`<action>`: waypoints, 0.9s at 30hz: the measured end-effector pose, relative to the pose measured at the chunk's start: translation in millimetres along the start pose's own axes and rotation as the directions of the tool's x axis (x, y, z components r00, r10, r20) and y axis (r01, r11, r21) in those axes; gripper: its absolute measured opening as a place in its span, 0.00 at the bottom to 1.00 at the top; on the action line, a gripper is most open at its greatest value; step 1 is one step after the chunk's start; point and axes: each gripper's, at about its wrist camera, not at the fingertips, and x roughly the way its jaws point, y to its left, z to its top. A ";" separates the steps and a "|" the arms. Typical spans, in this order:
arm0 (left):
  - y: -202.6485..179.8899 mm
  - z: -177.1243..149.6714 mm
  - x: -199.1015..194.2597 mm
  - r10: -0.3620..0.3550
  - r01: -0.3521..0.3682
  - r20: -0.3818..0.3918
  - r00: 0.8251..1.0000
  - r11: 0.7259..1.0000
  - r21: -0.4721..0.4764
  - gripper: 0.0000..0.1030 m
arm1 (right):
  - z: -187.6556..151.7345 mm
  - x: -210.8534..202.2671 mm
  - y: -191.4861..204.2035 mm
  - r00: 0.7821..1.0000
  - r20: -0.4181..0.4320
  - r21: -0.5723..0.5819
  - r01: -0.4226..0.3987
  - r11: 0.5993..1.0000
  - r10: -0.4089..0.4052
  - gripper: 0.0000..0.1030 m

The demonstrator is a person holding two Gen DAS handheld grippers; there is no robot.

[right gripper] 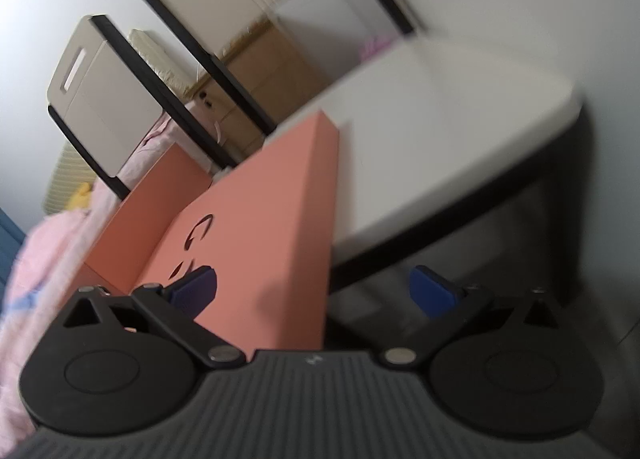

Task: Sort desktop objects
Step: 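Lift the pink lid with the left gripper and flip it over the box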

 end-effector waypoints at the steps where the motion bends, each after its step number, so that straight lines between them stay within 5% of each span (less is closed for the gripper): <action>1: 0.0 -1.7 -1.5 0.000 0.000 0.000 1.000 1.000 0.006 0.45 | 2.2 7.2 -8.0 0.999 -0.025 0.028 -0.037 0.999 0.038 1.00; 6: -4.2 -5.9 -9.4 0.002 -0.002 0.002 1.000 0.999 0.032 0.45 | 1.6 26.3 -15.9 0.987 -0.073 0.106 -0.135 0.985 0.143 0.98; 8: -9.0 -6.6 -12.8 0.004 -0.004 0.004 1.000 0.999 0.046 0.45 | 0.8 31.1 -15.7 0.980 -0.084 0.125 -0.167 0.978 0.178 0.86; 10: -14.1 -7.7 -14.1 -0.005 0.005 0.004 1.000 0.998 0.069 0.44 | -0.2 27.3 -9.2 0.982 -0.075 0.114 -0.165 0.980 0.174 0.58; 27: -105.6 -5.9 -42.3 -0.191 0.182 0.025 0.981 0.960 0.213 0.46 | 27.3 -64.0 69.9 0.978 0.131 0.043 -0.171 0.984 0.164 0.56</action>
